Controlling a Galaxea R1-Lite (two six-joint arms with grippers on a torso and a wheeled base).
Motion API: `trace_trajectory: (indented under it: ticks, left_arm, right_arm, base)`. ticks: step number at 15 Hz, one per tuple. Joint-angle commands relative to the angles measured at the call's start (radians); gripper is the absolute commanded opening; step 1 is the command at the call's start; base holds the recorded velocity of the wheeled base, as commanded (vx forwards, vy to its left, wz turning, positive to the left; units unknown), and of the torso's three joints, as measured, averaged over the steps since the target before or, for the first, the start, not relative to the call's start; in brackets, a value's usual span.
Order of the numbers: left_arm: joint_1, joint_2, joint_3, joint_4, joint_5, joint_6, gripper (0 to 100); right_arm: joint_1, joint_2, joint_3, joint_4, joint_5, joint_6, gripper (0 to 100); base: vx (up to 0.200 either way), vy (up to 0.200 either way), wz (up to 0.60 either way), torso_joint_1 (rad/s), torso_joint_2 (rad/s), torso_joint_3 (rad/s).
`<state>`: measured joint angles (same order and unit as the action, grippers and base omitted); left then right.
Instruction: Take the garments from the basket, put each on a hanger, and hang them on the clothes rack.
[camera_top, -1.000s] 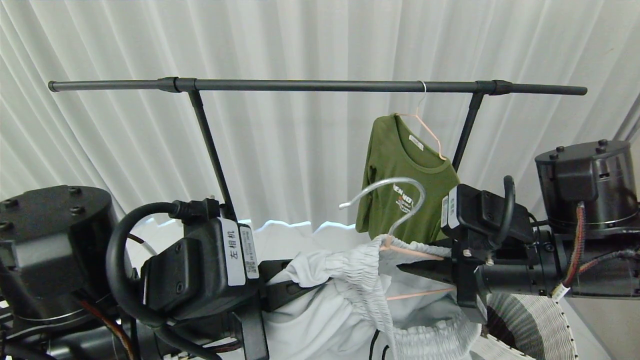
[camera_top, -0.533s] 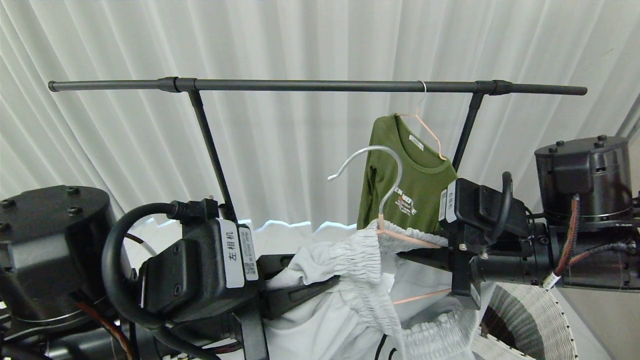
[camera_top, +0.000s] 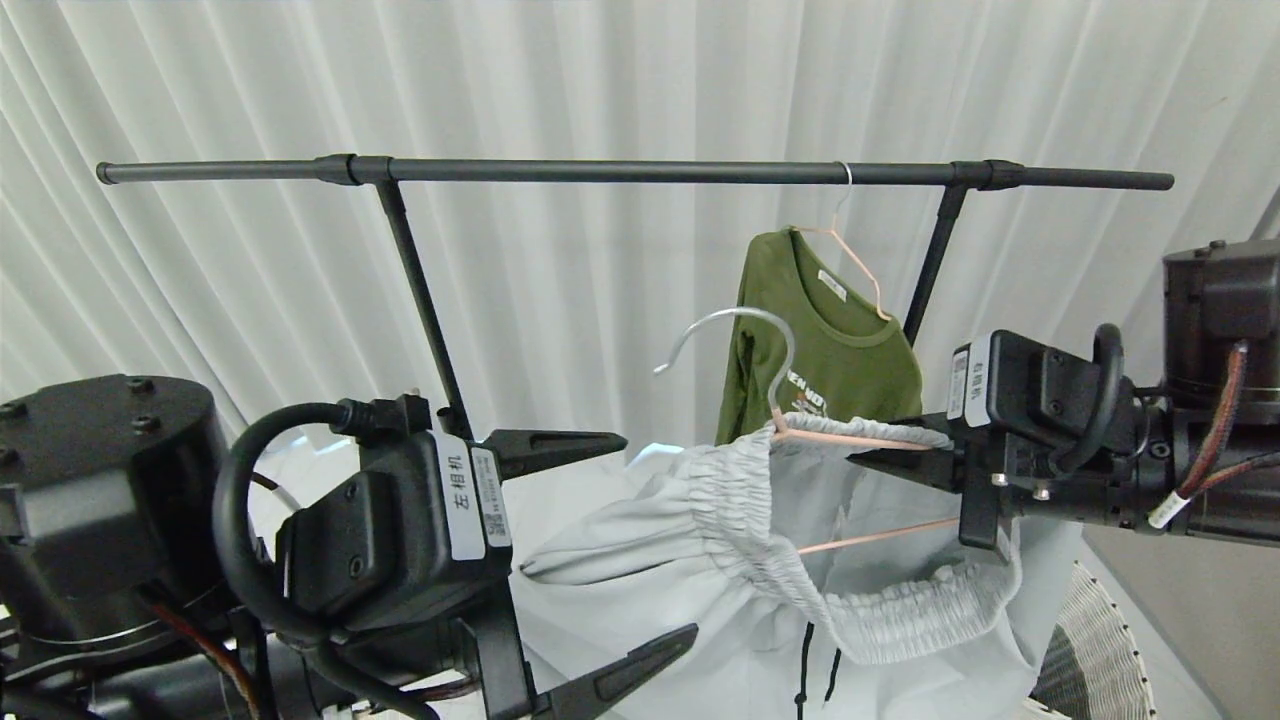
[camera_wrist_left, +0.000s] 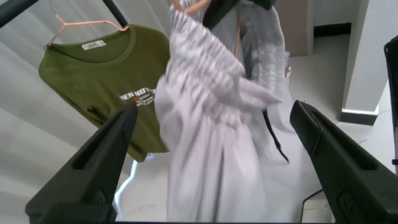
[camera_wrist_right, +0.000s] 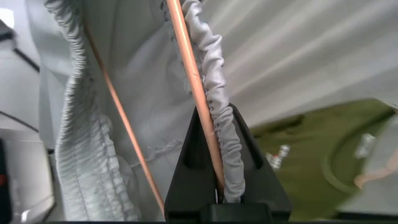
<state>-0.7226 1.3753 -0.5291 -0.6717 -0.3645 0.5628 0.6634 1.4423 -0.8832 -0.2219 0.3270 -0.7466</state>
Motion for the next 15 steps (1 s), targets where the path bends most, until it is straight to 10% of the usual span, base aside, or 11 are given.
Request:
trace_trajectory:
  ticks: [1,15]
  left_arm:
    - [0.055,-0.018,0.037,-0.003,0.022,-0.003,100]
    - [0.339,-0.001,0.256,-0.003,0.019,-0.011,100]
  right_arm:
    - [-0.038,-0.033,0.000,-0.002,0.003,-0.005,0]
    - [-0.067,-0.069,0.000,-0.053,0.043,0.001,0]
  base:
    - [0.000,0.000,0.00,0.000,0.00,0.000]
    - [0.000,0.000,0.00,0.000,0.00,0.000]
